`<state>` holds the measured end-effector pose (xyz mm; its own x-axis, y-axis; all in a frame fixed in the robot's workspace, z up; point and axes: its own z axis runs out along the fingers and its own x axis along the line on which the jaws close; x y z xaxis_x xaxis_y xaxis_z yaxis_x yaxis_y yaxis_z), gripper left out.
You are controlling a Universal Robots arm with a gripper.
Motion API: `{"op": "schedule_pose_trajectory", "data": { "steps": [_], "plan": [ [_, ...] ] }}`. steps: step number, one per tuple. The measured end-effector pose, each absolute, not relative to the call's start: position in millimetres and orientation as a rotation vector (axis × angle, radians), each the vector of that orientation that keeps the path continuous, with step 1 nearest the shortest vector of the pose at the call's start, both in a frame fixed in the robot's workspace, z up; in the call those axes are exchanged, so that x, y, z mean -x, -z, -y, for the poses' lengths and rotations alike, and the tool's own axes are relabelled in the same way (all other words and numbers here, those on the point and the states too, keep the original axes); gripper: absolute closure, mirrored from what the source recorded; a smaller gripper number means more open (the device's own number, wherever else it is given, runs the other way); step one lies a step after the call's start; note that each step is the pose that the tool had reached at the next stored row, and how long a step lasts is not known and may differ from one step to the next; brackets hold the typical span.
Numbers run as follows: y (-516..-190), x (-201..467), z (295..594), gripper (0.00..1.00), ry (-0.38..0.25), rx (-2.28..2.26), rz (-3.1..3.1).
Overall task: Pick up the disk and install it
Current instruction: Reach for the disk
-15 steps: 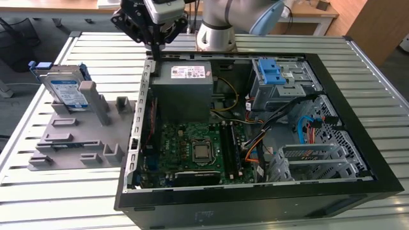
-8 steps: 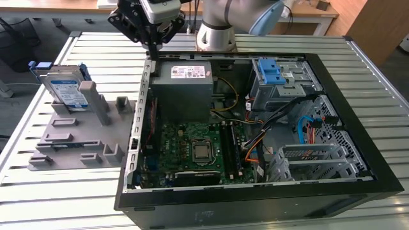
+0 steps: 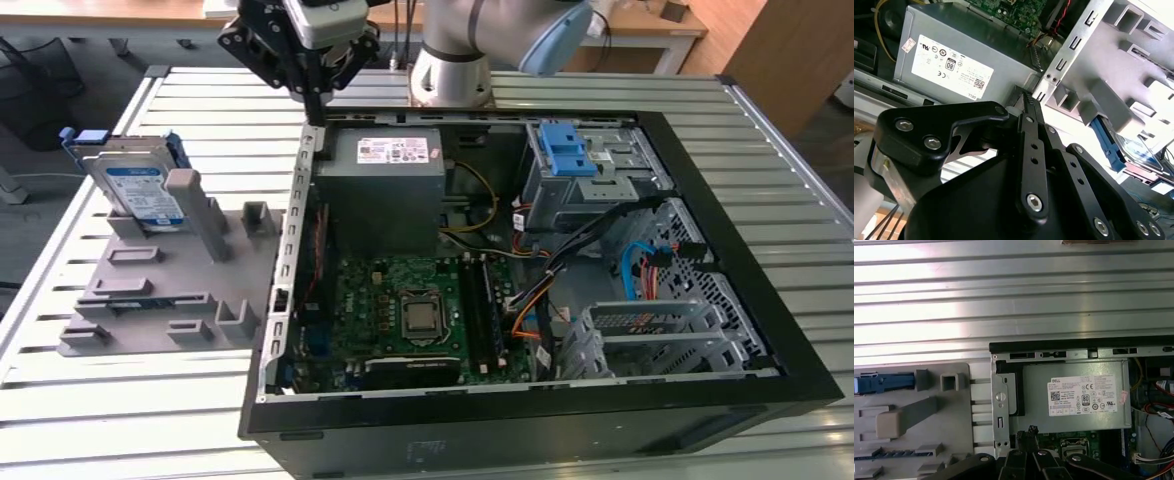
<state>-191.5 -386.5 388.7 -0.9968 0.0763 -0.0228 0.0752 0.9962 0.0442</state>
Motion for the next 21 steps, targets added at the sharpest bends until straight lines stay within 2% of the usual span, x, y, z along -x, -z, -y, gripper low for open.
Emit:
{"op": "schedule_pose_trajectory", "data": {
  "steps": [21],
  "plan": [
    [-387, 206, 384, 0.89, -0.068, -0.118, -3.114]
  ]
}}
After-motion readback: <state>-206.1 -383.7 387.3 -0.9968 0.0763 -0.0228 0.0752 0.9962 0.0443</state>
